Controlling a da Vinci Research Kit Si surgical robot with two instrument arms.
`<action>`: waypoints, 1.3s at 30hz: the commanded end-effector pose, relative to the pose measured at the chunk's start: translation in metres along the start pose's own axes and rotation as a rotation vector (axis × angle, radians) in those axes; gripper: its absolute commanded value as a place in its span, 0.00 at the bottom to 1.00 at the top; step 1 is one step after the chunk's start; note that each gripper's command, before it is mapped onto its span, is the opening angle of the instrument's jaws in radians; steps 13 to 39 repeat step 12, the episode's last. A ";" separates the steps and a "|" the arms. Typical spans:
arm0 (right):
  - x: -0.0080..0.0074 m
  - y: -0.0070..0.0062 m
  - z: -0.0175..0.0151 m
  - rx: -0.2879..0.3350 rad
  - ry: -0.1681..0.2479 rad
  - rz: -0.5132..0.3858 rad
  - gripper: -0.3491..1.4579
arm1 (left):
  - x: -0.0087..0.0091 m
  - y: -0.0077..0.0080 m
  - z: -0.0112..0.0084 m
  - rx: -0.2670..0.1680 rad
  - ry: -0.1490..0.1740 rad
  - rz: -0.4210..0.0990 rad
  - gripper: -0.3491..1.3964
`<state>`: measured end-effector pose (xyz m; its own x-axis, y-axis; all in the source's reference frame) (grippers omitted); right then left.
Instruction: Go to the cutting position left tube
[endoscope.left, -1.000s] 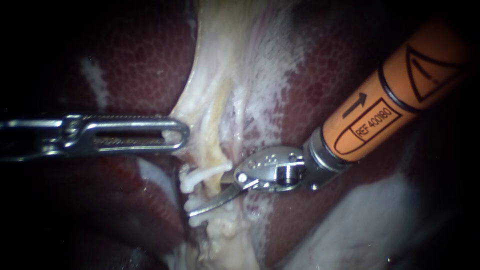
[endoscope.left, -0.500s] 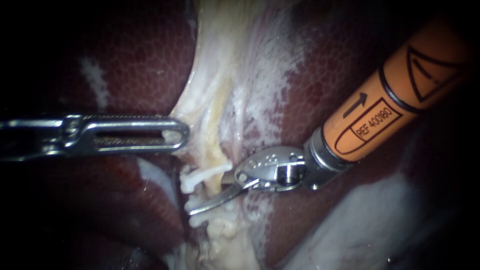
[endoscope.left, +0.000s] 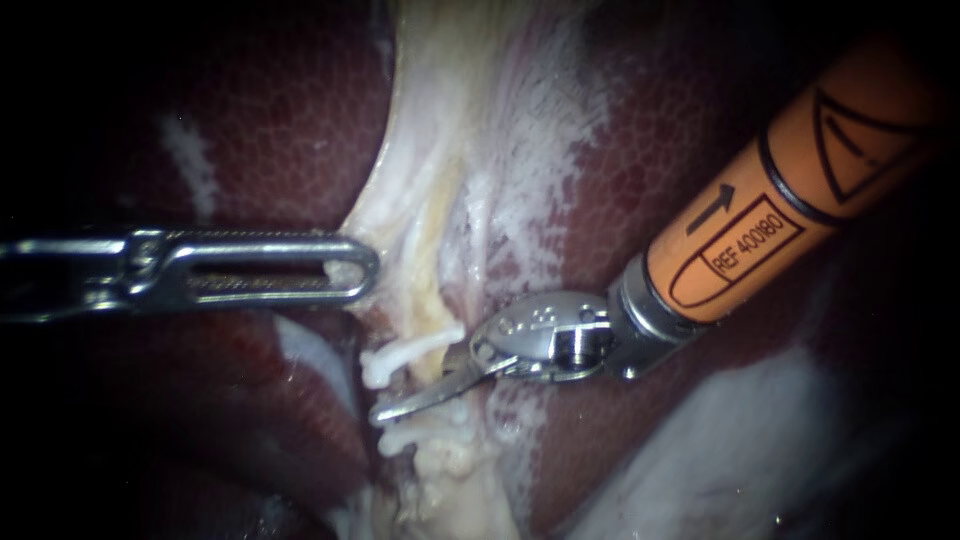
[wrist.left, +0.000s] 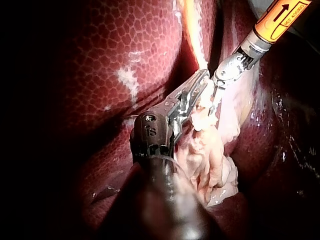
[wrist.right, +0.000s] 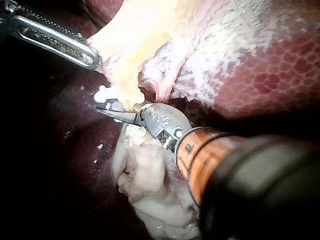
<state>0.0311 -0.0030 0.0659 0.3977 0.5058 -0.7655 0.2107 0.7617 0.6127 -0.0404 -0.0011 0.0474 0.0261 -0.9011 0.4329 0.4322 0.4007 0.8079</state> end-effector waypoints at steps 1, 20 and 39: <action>0.0000 0.0000 0.0000 0.001 0.000 -0.001 0.40 | 0.0000 0.0000 0.0000 0.000 0.000 0.000 0.00; -0.0001 0.0000 0.0000 0.003 0.000 0.004 0.40 | 0.0000 0.0001 0.0001 0.000 0.000 0.000 0.00; -0.0001 0.0000 0.0000 0.003 0.000 0.004 0.40 | 0.0000 0.0001 0.0001 0.000 0.000 0.000 0.00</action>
